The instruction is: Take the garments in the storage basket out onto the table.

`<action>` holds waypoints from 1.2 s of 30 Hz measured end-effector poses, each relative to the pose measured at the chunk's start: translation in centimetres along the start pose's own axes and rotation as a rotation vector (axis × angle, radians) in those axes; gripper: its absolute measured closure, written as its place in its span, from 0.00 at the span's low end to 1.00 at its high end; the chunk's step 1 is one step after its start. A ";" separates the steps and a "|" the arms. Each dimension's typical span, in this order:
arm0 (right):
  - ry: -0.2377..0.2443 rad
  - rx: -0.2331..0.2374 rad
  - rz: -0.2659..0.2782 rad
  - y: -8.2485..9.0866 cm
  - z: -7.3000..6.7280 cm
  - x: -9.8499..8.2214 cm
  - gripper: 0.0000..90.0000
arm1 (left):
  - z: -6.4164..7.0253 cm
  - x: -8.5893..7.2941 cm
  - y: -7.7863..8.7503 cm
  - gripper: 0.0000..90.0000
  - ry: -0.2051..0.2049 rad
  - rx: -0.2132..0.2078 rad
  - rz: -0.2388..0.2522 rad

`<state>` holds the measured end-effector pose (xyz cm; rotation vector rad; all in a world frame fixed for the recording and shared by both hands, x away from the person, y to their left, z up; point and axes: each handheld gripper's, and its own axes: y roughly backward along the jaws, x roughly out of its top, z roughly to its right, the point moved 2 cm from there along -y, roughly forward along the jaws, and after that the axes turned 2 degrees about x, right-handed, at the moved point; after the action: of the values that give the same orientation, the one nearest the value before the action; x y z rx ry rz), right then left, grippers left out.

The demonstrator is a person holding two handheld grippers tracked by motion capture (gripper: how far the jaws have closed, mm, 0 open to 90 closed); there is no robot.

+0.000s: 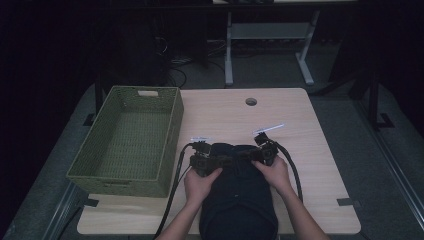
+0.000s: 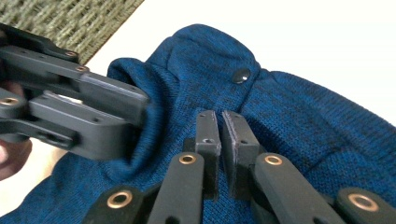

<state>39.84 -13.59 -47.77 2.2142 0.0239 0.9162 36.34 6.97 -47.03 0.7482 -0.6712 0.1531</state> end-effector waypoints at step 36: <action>0.056 -0.045 -0.040 1.7 -0.4 -3.5 0.95 | -1.1 -0.1 -0.6 0.75 -0.006 0.017 -0.058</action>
<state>36.60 -15.59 -48.62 2.1390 0.0725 0.9474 37.08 7.28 -48.05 0.7840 -0.6545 0.1040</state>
